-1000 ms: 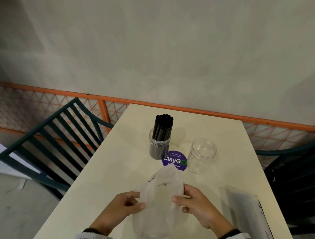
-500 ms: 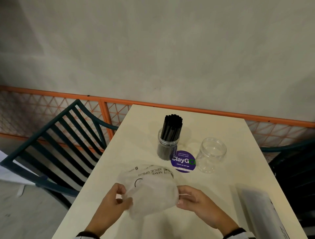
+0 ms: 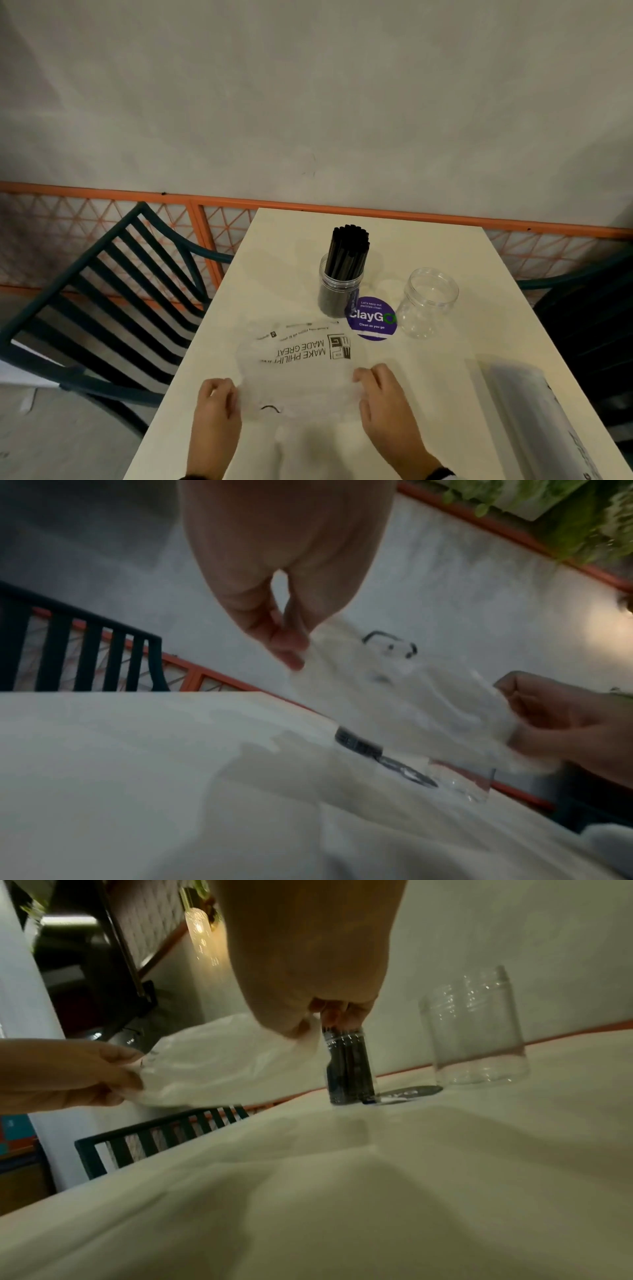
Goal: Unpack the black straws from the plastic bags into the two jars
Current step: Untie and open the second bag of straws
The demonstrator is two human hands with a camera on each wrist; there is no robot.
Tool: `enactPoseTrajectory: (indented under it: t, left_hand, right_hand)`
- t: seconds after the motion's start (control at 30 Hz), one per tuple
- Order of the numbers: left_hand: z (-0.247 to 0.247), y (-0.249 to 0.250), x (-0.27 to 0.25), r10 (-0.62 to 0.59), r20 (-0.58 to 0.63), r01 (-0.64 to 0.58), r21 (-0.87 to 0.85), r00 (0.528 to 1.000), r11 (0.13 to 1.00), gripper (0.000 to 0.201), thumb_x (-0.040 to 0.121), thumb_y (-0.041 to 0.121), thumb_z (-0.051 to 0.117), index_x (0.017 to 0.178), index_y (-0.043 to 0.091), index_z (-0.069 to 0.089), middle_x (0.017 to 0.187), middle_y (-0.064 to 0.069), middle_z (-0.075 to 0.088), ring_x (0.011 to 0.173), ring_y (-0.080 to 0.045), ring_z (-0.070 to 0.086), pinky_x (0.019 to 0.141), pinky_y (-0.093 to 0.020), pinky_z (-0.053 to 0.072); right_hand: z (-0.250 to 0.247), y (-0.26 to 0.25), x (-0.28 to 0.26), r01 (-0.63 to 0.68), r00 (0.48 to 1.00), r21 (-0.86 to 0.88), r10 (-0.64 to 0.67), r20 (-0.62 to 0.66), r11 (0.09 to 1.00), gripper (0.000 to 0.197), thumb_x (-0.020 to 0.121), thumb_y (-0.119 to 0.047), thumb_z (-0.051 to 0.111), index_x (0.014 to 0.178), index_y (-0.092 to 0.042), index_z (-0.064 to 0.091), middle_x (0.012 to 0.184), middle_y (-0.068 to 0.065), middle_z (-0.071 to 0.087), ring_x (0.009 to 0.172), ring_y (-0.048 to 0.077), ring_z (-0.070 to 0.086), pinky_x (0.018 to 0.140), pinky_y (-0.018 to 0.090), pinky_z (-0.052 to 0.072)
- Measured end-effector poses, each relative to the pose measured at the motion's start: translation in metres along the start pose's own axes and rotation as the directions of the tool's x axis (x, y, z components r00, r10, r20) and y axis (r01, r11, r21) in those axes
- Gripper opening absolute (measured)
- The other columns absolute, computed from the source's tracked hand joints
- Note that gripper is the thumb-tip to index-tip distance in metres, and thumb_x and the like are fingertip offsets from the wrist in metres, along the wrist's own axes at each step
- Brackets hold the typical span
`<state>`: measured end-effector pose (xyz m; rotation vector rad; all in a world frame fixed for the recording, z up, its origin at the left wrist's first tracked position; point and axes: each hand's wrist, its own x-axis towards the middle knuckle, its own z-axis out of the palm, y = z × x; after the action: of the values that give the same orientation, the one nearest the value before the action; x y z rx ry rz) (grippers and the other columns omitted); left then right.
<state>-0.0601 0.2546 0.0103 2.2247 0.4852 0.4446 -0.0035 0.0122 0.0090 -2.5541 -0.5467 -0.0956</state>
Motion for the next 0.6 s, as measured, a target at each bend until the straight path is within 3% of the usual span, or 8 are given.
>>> enactPoseTrajectory:
  t: [0.07, 0.17, 0.23, 0.3, 0.37, 0.43, 0.5, 0.6]
  left_hand:
    - [0.002, -0.016, -0.004, -0.018, 0.193, 0.004, 0.071, 0.981, 0.997, 0.057, 0.066, -0.014, 0.063, 0.061, 0.037, 0.039, 0.082, 0.002, 0.043, 0.065, -0.011, 0.049, 0.061, -0.02, 0.04]
    - [-0.002, -0.018, -0.015, -0.014, 0.468, -0.102, 0.223, 0.884, 0.969, 0.052, 0.058, 0.03, 0.068, 0.093, 0.05, 0.034, 0.12, -0.009, 0.043, 0.101, -0.029, 0.056, 0.082, -0.034, 0.048]
    - [0.002, -0.016, -0.02, 0.066, 0.455, -0.207, 0.268, 0.888, 0.941, 0.064, 0.055, 0.052, 0.06, 0.113, 0.04, 0.036, 0.135, -0.011, 0.04, 0.122, -0.029, 0.042, 0.094, -0.045, 0.044]
    - [0.009, -0.008, -0.025, 0.157, 0.461, -0.317, 0.292, 0.873, 0.902, 0.066, 0.066, 0.058, 0.052, 0.126, 0.036, 0.039, 0.137, -0.004, 0.04, 0.126, -0.024, 0.031, 0.105, -0.043, 0.031]
    - [0.02, -0.009, -0.029, 0.26, 0.504, -0.453, 0.308, 0.823, 0.837, 0.041, 0.086, 0.057, 0.031, 0.121, 0.04, 0.046, 0.134, 0.003, 0.042, 0.128, -0.02, 0.03, 0.112, -0.029, 0.01]
    - [0.029, -0.02, -0.032, 0.227, 0.581, -0.474, 0.319, 0.782, 0.821, 0.042, 0.093, 0.053, 0.013, 0.101, 0.044, 0.053, 0.124, 0.004, 0.056, 0.135, -0.017, 0.021, 0.113, -0.023, -0.004]
    - [0.037, -0.033, -0.034, 0.235, 0.559, -0.499, 0.383, 0.795, 0.777, 0.045, 0.093, 0.049, 0.007, 0.091, 0.041, 0.051, 0.114, 0.0, 0.066, 0.133, -0.024, 0.024, 0.114, -0.027, -0.008]
    - [0.034, -0.028, -0.032, 0.168, 0.532, -0.463, 0.489, 0.83, 0.739, 0.055, 0.093, 0.049, 0.006, 0.084, 0.038, 0.059, 0.109, -0.004, 0.066, 0.106, -0.038, 0.059, 0.106, -0.049, 0.03]
  right_hand:
    - [0.006, 0.007, -0.005, 0.025, 0.991, 0.046, -0.031, 0.13, 0.999, 0.057, 0.085, -0.006, 0.035, 0.125, -0.047, 0.037, 0.123, -0.019, 0.038, 0.118, 0.003, 0.037, 0.103, 0.019, 0.032]
    - [0.029, 0.017, -0.017, 0.128, 0.924, -0.139, -0.068, 0.375, 0.982, 0.074, 0.064, 0.001, 0.037, 0.124, -0.043, 0.041, 0.126, -0.013, 0.058, 0.117, 0.011, 0.056, 0.092, 0.02, 0.049]
    - [0.043, 0.016, -0.021, 0.13, 0.895, -0.266, 0.003, 0.447, 0.955, 0.069, 0.058, -0.01, 0.051, 0.121, -0.037, 0.045, 0.121, -0.009, 0.064, 0.111, 0.011, 0.061, 0.085, 0.019, 0.052]
    - [0.054, 0.011, -0.021, 0.114, 0.865, -0.296, 0.051, 0.5, 0.948, 0.081, 0.044, -0.022, 0.074, 0.119, -0.034, 0.047, 0.12, -0.006, 0.066, 0.109, 0.013, 0.063, 0.084, 0.022, 0.052]
    - [0.05, 0.002, -0.018, 0.111, 0.816, -0.345, 0.113, 0.567, 0.932, 0.086, 0.043, -0.026, 0.077, 0.123, -0.028, 0.045, 0.131, 0.002, 0.057, 0.118, 0.021, 0.057, 0.093, 0.029, 0.048]
    - [0.041, -0.002, -0.016, 0.149, 0.82, -0.198, -0.009, 0.572, 0.969, 0.072, 0.07, -0.018, 0.059, 0.137, -0.02, 0.033, 0.152, 0.008, 0.024, 0.14, 0.029, 0.022, 0.114, 0.041, 0.018]
    - [0.025, -0.001, -0.012, 0.026, 0.804, 0.036, -0.043, 0.593, 0.999, 0.063, 0.083, -0.017, 0.043, 0.142, -0.024, 0.025, 0.153, -0.004, 0.004, 0.141, 0.017, -0.008, 0.116, 0.039, -0.004]
    - [0.001, 0.024, -0.014, -0.166, 0.914, 0.191, 0.079, 0.398, 0.967, 0.051, 0.085, -0.028, 0.046, 0.136, -0.028, 0.039, 0.149, -0.006, 0.021, 0.14, 0.012, 0.004, 0.116, 0.031, 0.006]
